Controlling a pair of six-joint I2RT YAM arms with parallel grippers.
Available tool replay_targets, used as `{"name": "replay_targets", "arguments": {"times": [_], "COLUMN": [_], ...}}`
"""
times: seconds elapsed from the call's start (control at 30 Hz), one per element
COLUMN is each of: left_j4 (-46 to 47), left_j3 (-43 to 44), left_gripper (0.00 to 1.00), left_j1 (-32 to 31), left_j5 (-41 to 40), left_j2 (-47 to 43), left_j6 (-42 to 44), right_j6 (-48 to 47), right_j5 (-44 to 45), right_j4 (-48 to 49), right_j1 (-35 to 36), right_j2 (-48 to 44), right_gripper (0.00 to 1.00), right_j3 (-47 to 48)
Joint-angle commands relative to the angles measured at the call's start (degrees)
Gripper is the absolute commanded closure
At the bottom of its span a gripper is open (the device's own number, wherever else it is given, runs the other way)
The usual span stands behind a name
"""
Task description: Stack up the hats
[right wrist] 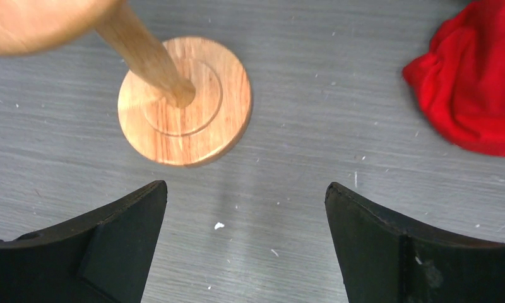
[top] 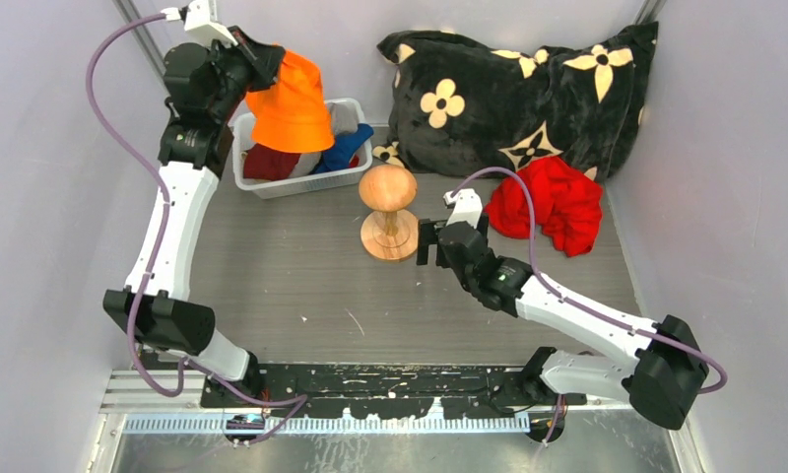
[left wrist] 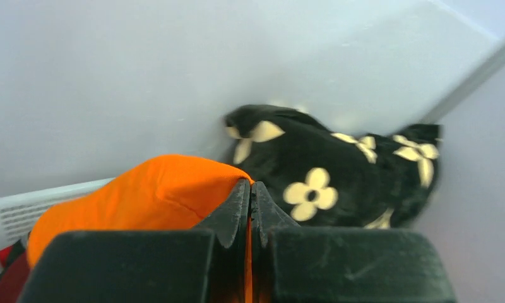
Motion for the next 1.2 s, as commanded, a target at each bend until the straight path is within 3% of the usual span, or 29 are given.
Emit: {"name": "replay_targets", "arguments": {"times": [0.0,0.27,0.73,1.17], "left_j4": [-1.3,2.0,5.2,8.4], "left_j3": [3.0,0.9,-4.4,-21.3], "left_gripper": [1.00,1.00,1.00,1.00], "left_j1": [0.2,-4.0,-16.8,-19.2], "left_j5": [11.3,15.9,14.8,11.5], "left_j2": [-3.9,-7.8,-7.8,-11.2], "left_j6": [-7.9,-12.4,-13.7,-12.5], "right_j6": [-3.5,-5.9,-11.0,-11.0], "right_j5": [4.2,5.6,5.9,3.9], "right_j4": [-3.3,-4.6,-7.6,-7.6], "right_j1": [-0.7,-2.5,-9.0,-9.4], "right_j2": [-2.0,-5.7,-11.8,-13.5], "right_gripper": [0.00,0.00,0.00,0.00], "right_j3": [4.3,8.1,13.4,12.3]}}
